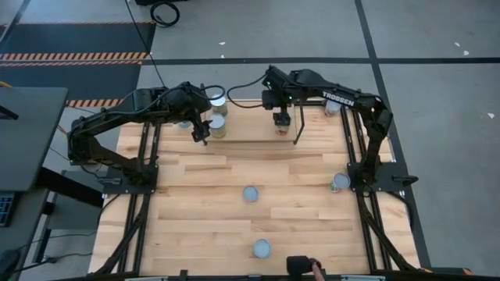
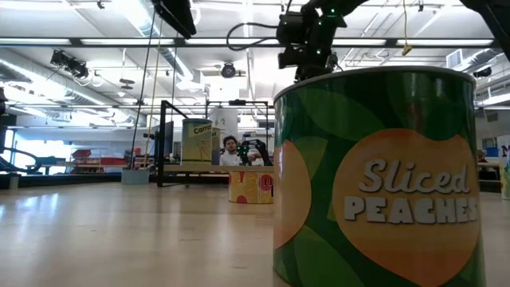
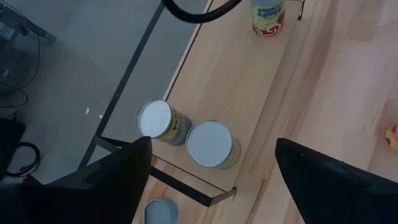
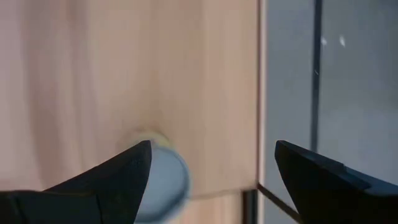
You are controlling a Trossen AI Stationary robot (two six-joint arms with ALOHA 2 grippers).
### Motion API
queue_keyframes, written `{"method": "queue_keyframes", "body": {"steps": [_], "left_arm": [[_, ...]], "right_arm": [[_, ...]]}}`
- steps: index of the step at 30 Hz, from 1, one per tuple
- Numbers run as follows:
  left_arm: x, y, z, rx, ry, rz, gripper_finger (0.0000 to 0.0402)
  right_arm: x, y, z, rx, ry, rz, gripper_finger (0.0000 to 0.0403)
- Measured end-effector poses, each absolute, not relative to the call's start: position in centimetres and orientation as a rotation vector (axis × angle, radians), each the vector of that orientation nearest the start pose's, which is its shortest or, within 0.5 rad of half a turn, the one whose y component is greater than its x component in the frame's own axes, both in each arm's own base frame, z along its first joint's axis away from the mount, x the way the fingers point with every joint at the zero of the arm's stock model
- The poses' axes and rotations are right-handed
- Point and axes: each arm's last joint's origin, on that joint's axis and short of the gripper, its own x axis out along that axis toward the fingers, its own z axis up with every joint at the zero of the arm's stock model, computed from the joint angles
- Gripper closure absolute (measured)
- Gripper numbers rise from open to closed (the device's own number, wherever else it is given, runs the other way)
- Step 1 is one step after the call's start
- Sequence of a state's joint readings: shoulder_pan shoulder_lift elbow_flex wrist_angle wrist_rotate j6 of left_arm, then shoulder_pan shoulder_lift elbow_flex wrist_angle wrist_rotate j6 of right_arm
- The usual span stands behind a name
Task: Pick and place cans onto a shelf
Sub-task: Put the light green can on the shelf
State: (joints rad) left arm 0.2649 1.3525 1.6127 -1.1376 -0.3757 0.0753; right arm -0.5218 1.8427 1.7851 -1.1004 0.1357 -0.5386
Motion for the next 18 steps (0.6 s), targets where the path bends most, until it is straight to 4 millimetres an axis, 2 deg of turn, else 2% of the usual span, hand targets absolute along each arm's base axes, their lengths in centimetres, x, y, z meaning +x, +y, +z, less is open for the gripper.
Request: {"method": "queue_keyframes", "body": {"steps": [6,9,14,18], "left_arm": [[23.2,7.3,40.8,0.083,0.927,0.548,0.0054],[23.2,7.3,40.7,0.070,0.931,0.547,0.0054],[23.2,7.3,40.7,0.070,0.931,0.547,0.0054],[23.1,7.3,40.7,0.071,0.937,0.546,0.0054]], "right_arm": [[31.2,-19.9,31.0,-0.178,1.359,-0.250,0.0054],[31.2,-20.0,30.5,-0.173,1.362,-0.245,0.0054],[31.1,-19.8,28.4,-0.143,1.397,-0.211,0.0054],[31.2,-19.9,27.9,-0.143,1.389,-0.216,0.0054]]}}
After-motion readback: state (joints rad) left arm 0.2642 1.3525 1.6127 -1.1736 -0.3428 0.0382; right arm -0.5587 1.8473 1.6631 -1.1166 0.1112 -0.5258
